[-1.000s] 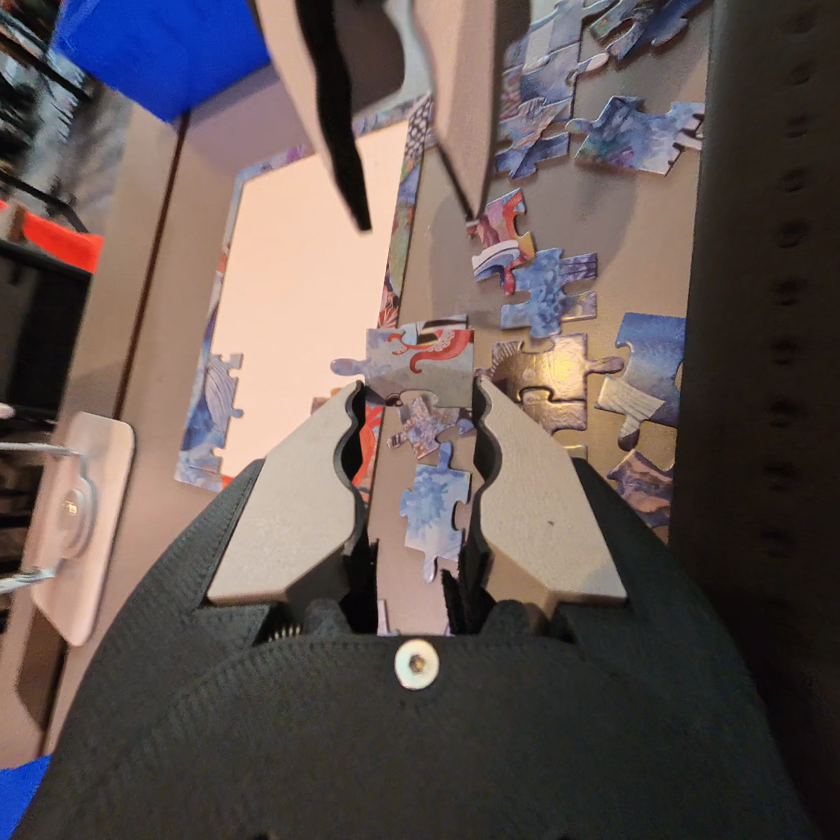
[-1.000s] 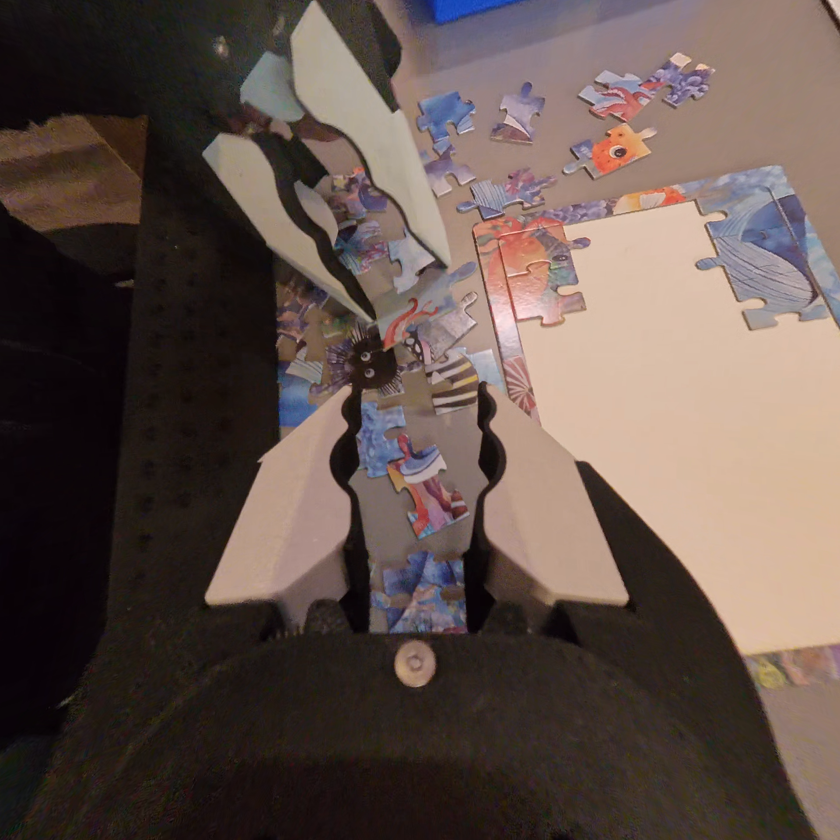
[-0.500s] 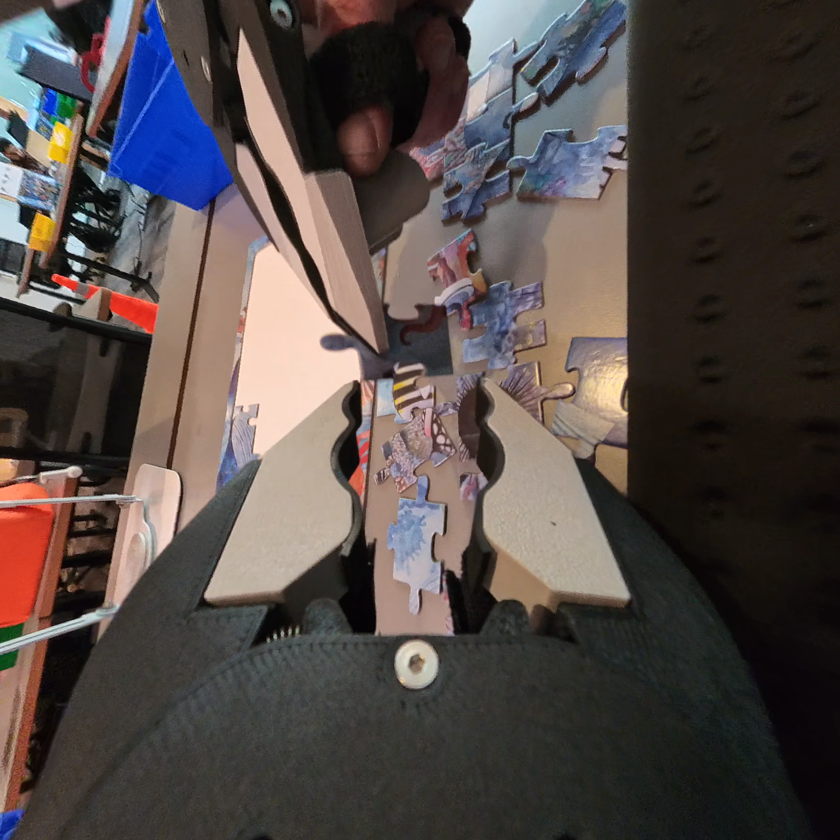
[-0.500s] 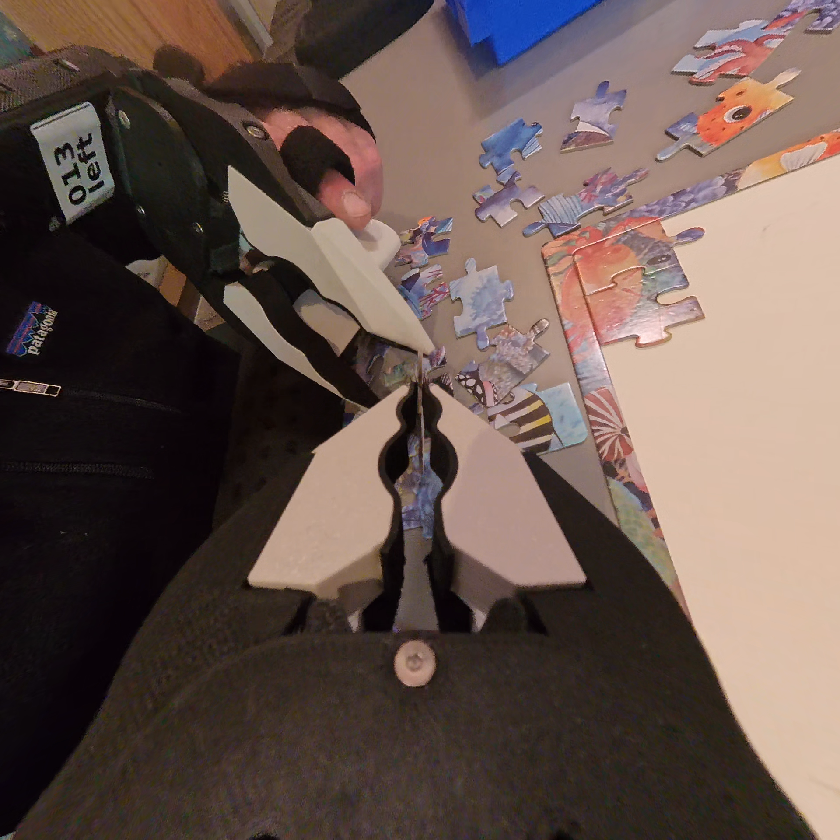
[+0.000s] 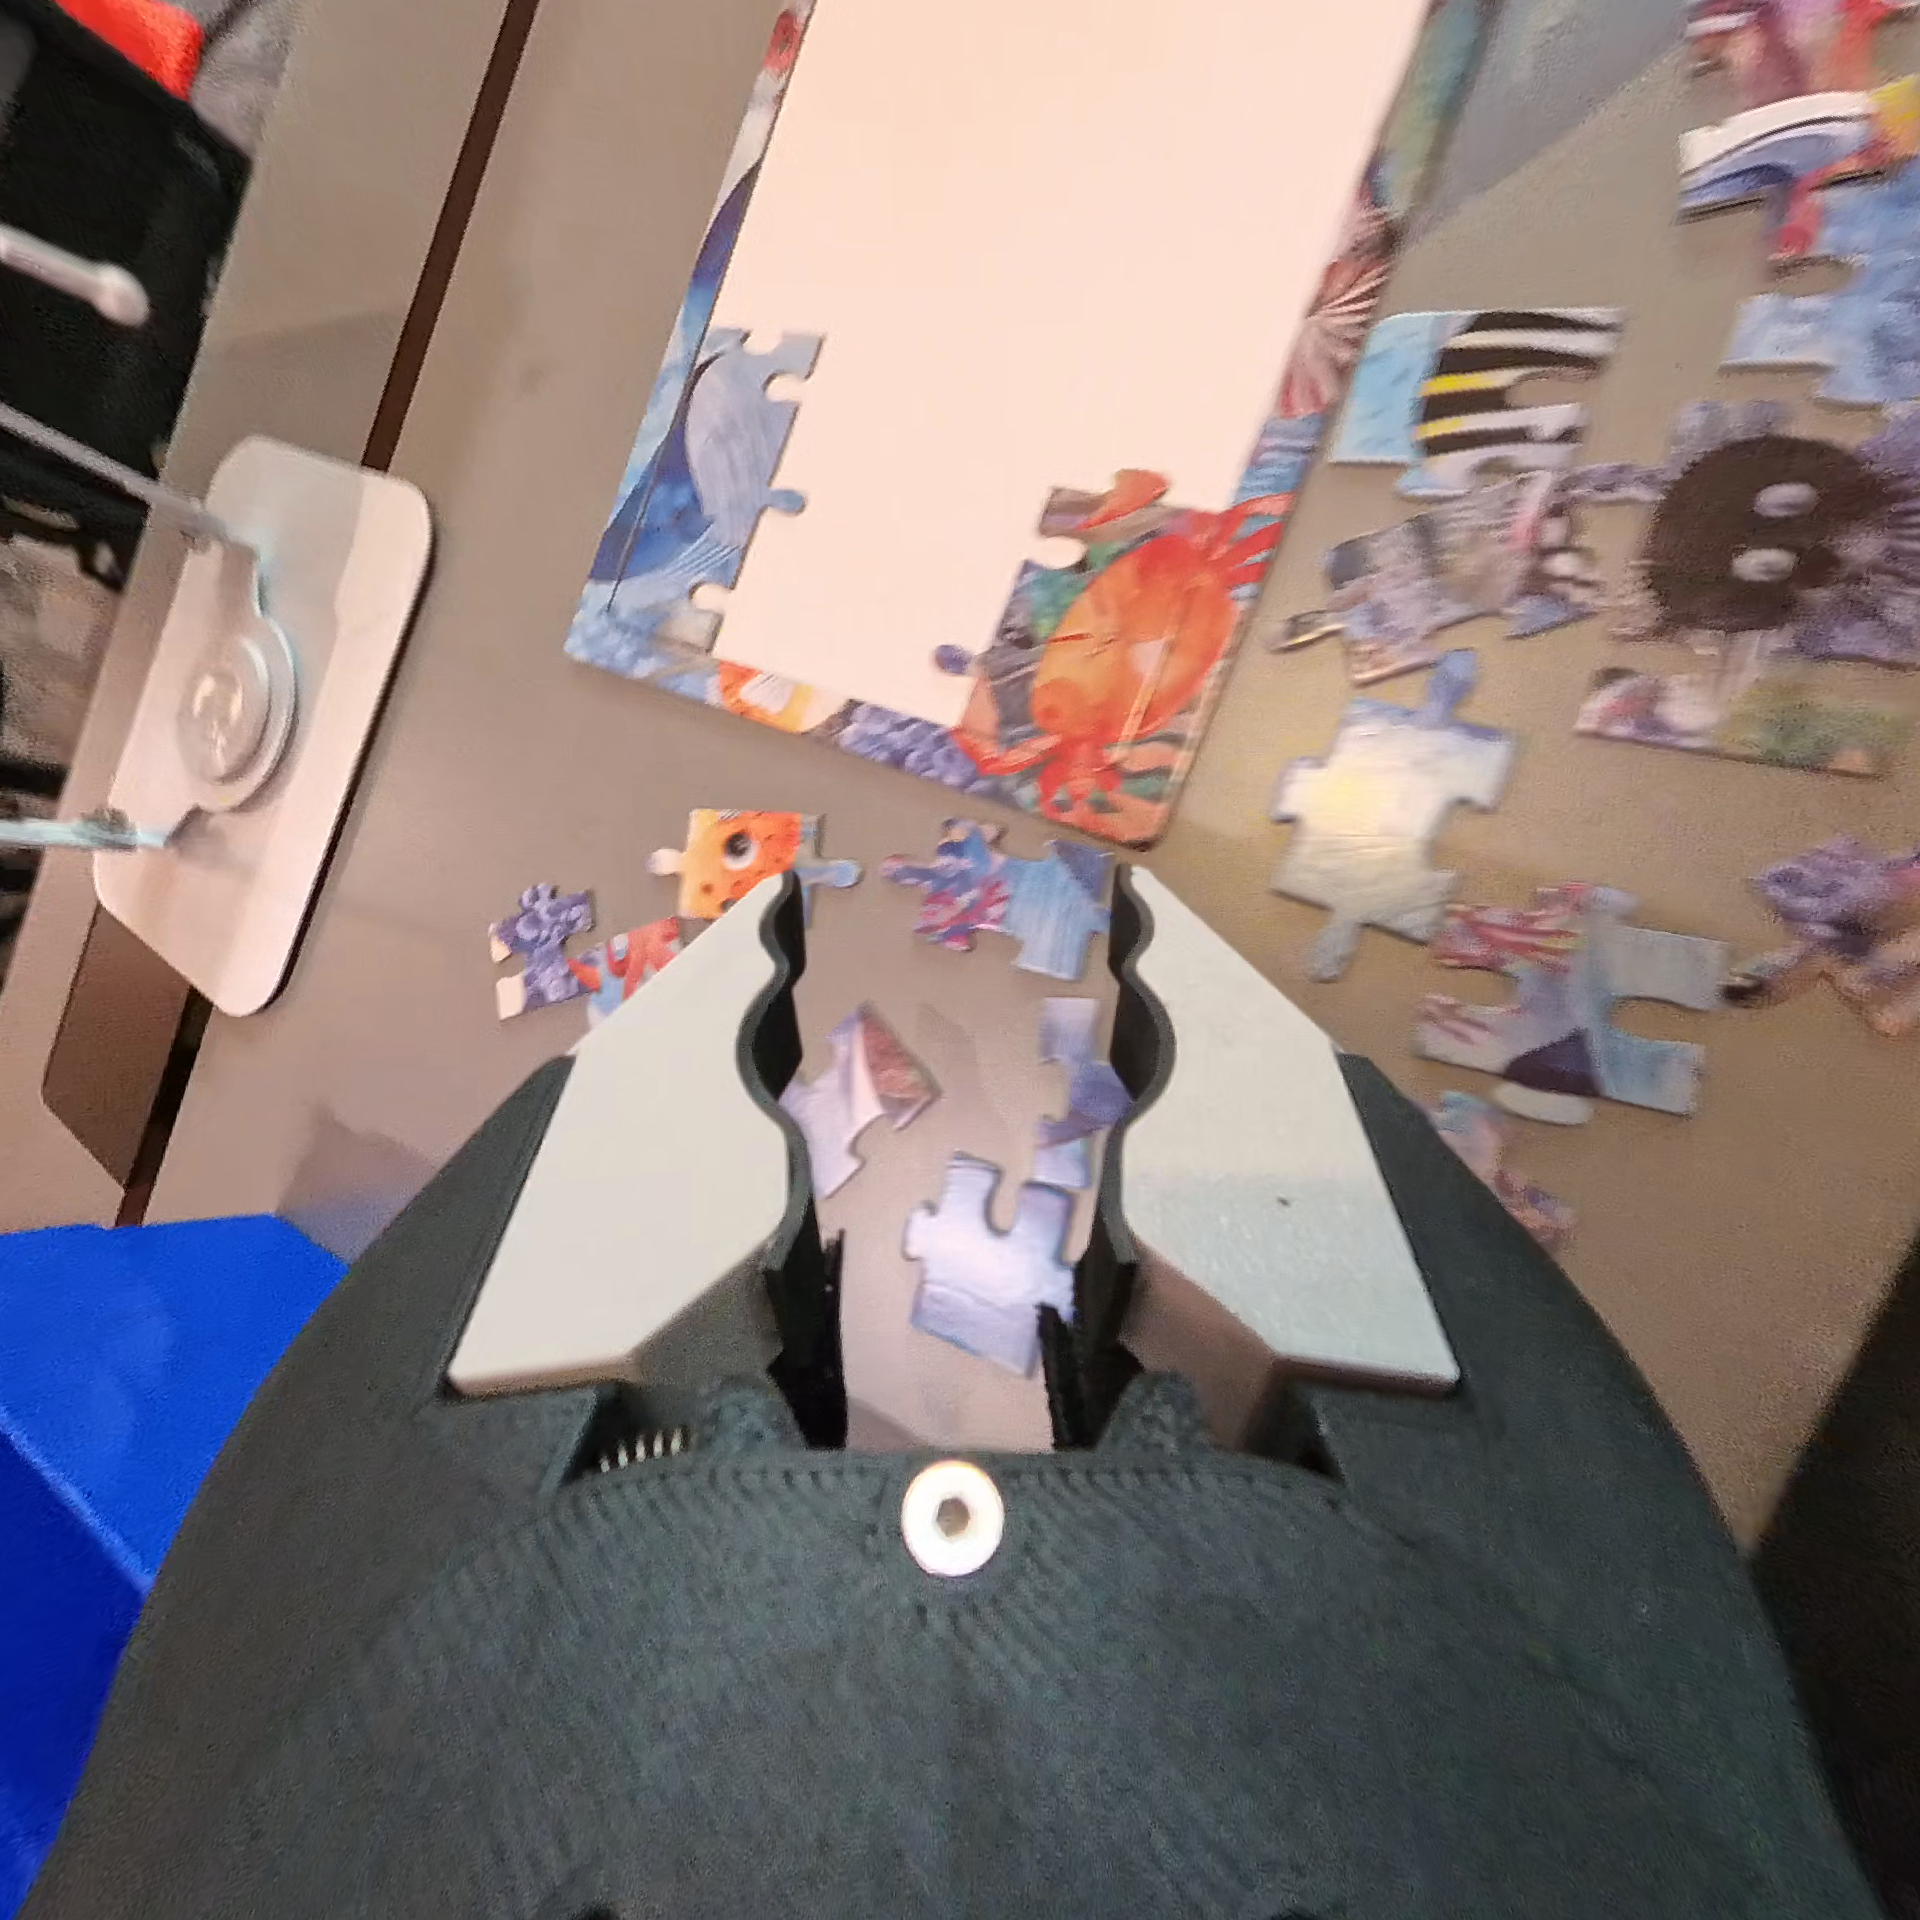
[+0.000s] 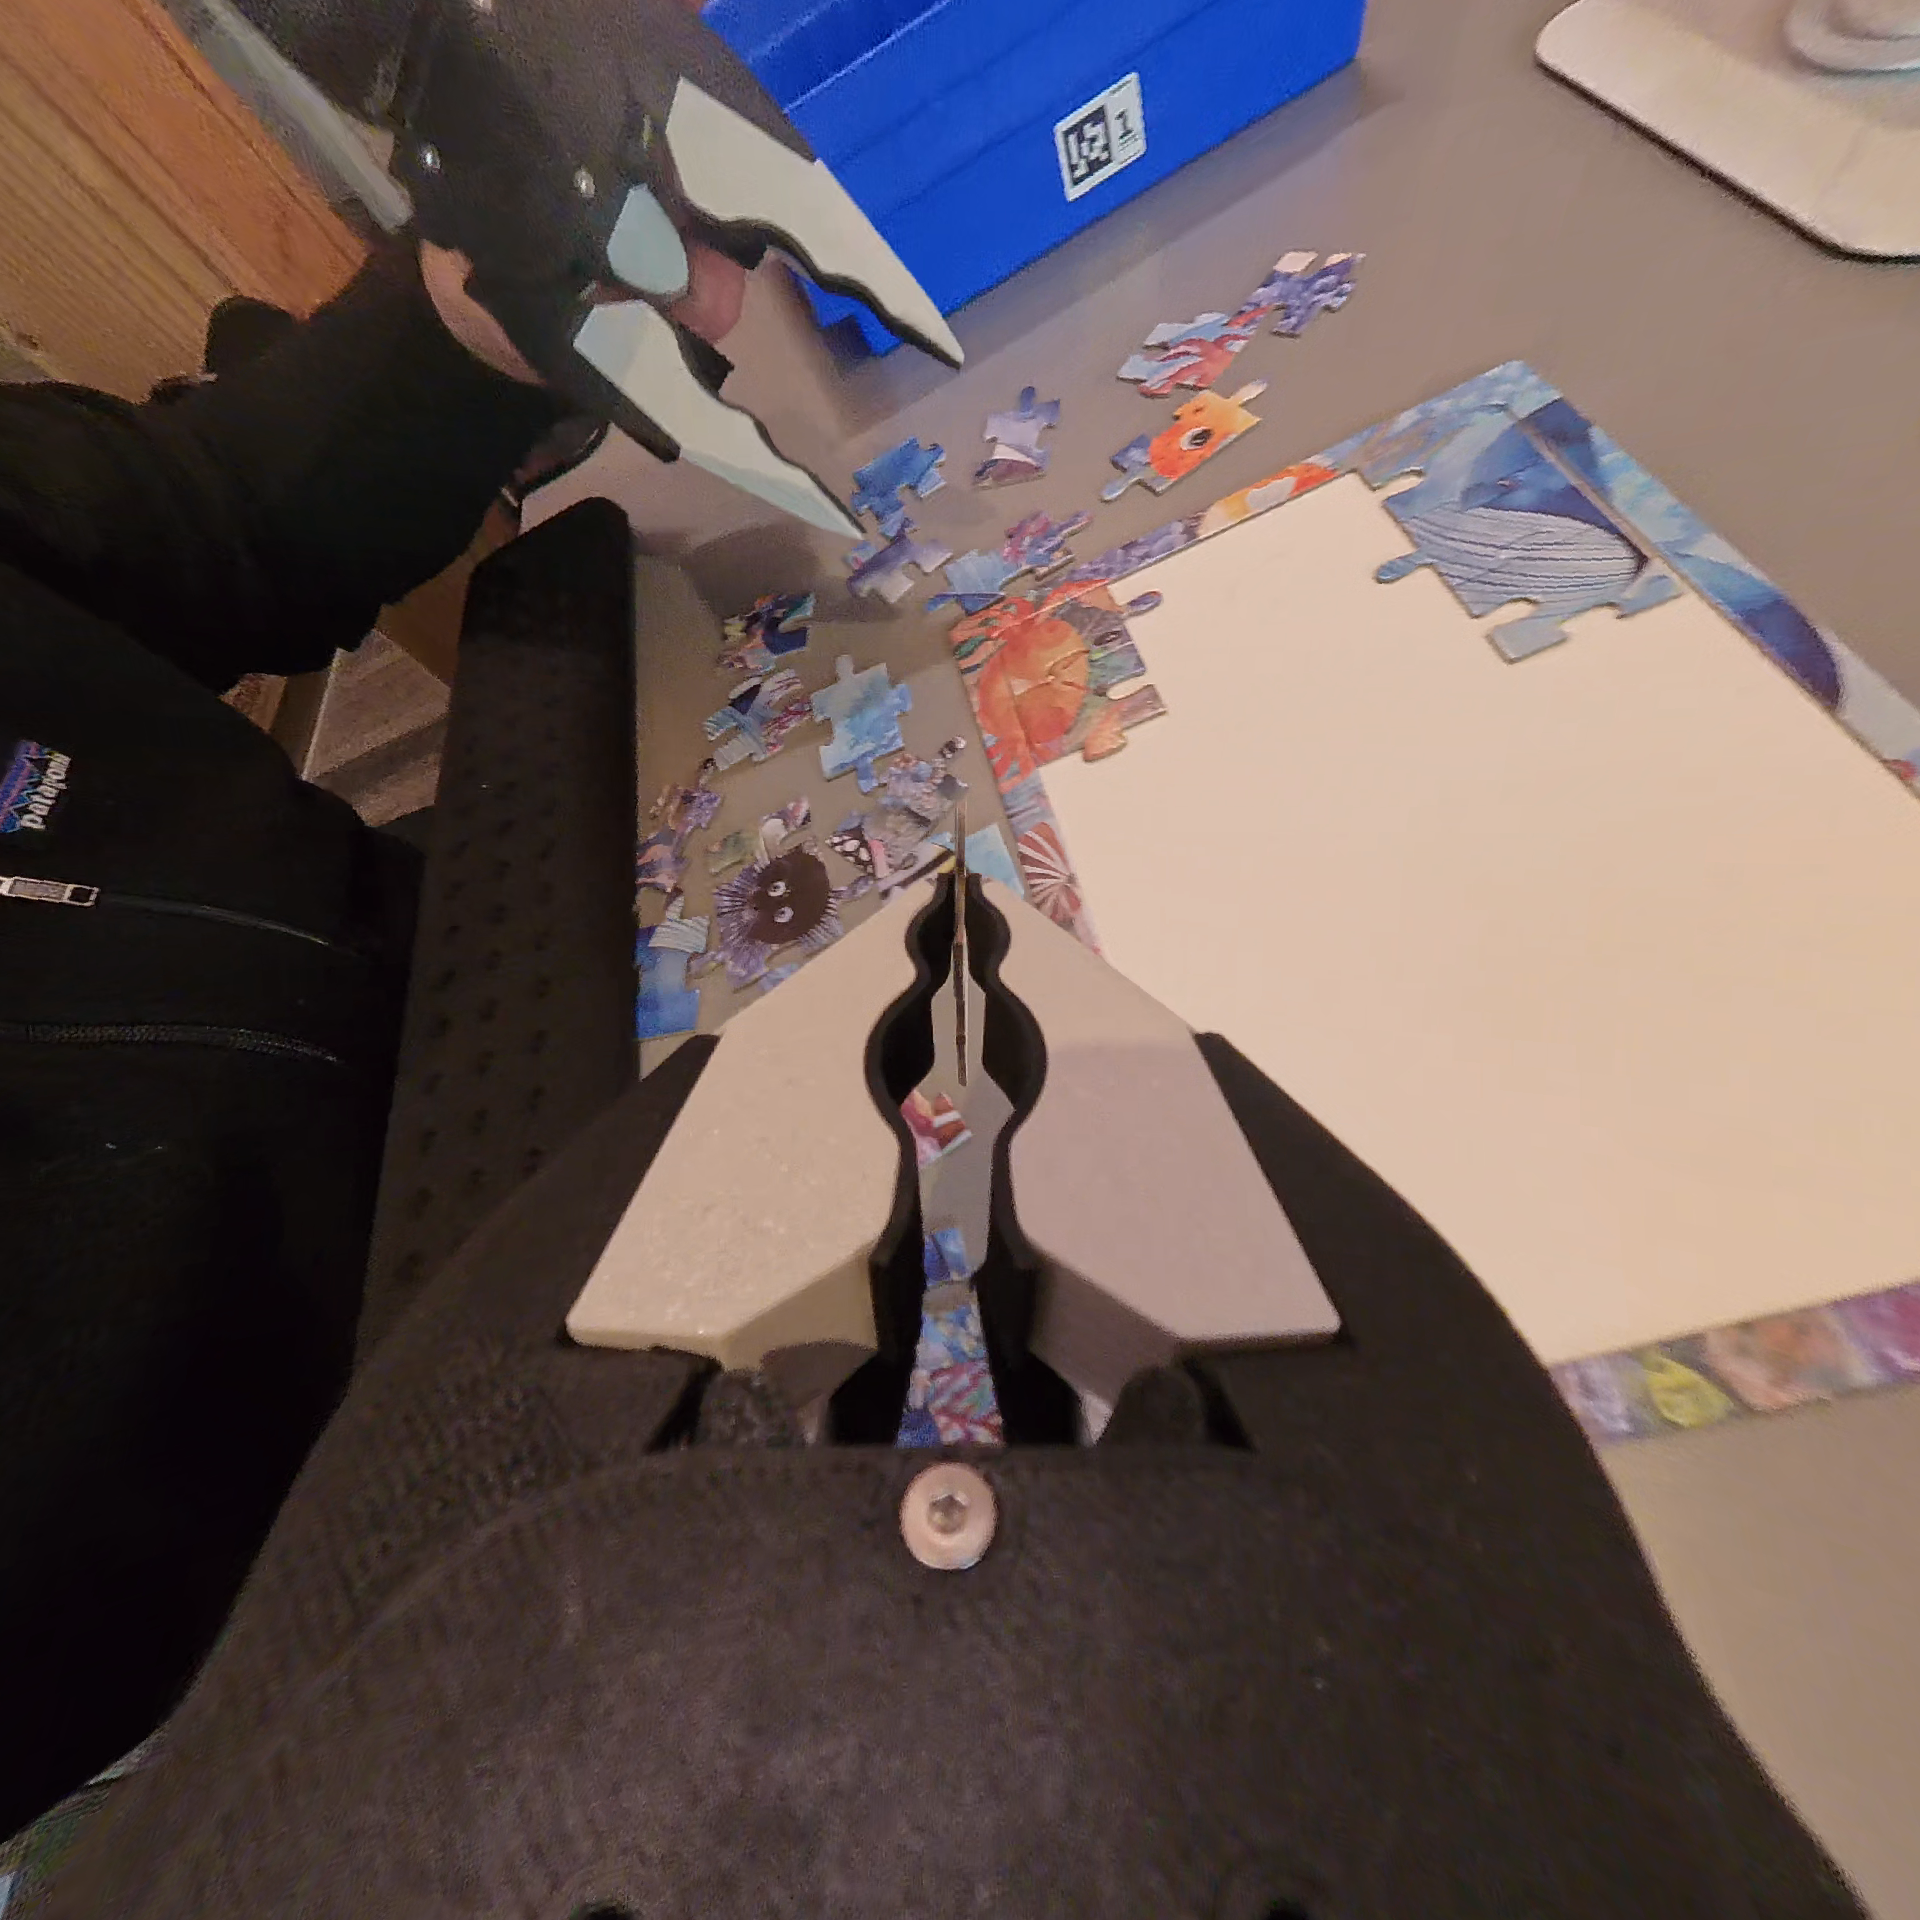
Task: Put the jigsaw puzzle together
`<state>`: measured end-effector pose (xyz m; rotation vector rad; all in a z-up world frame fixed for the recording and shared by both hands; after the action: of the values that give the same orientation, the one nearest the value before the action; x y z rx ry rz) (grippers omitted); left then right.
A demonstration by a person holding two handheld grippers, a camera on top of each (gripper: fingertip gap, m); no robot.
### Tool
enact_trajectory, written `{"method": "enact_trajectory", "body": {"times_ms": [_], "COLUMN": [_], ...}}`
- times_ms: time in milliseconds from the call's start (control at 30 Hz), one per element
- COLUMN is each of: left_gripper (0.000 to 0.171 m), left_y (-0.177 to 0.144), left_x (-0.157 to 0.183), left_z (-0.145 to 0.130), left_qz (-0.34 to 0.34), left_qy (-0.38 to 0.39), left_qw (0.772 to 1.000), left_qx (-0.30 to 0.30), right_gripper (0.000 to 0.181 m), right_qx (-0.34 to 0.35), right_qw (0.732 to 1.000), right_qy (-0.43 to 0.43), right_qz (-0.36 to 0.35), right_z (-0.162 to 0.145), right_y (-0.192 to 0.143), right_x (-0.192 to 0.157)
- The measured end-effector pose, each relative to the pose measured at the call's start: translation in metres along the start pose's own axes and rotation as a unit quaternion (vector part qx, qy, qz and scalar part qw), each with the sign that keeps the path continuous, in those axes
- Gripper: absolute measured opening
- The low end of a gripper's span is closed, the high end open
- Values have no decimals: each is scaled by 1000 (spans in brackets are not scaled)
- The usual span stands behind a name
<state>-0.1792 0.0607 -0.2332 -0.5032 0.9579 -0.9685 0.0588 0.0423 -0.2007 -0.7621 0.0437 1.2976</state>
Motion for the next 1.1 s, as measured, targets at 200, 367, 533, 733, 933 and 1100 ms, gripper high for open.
{"method": "enact_trajectory", "body": {"times_ms": [200, 367, 533, 733, 933, 1100], "left_gripper": [62, 65, 60, 50, 45, 45], "left_y": [37, 63, 79, 83, 83, 81], "left_x": [-55, -71, -73, -66, -66, -67], "left_z": [-20, -37, -44, -40, -39, -39], "left_qz": [-42, -116, -170, -222, -212, -182], "left_qy": [8, 19, 12, -32, -39, -26], "left_qw": [994, 980, 968, 959, 962, 968], "left_qx": [-101, -161, -186, -171, -167, -173], "right_gripper": [0, 0, 0, 0, 0, 0], "right_qx": [15, 7, 1, 5, 2, -3], "right_qw": [1000, 1000, 1000, 1000, 1000, 1000], "right_qy": [10, 9, 6, 3, 1, 0], "right_qz": [7, 22, 29, 28, 27, 28], "right_z": [-3, -12, -15, -16, -17, -20], "right_y": [-9, -10, -9, -12, -14, -17], "right_x": [12, 11, 12, 12, 13, 12]}}
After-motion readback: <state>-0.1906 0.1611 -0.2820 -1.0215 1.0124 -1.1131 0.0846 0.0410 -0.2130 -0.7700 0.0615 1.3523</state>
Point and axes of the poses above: each gripper's, where its closed fingertips meet, y out along the fingers, z out of its top, x = y × z across the jaws, the point moved 3 cm from there along -y, back along the fingers, and after that the axes turned 7 degrees about y, right-handed, at the moved point
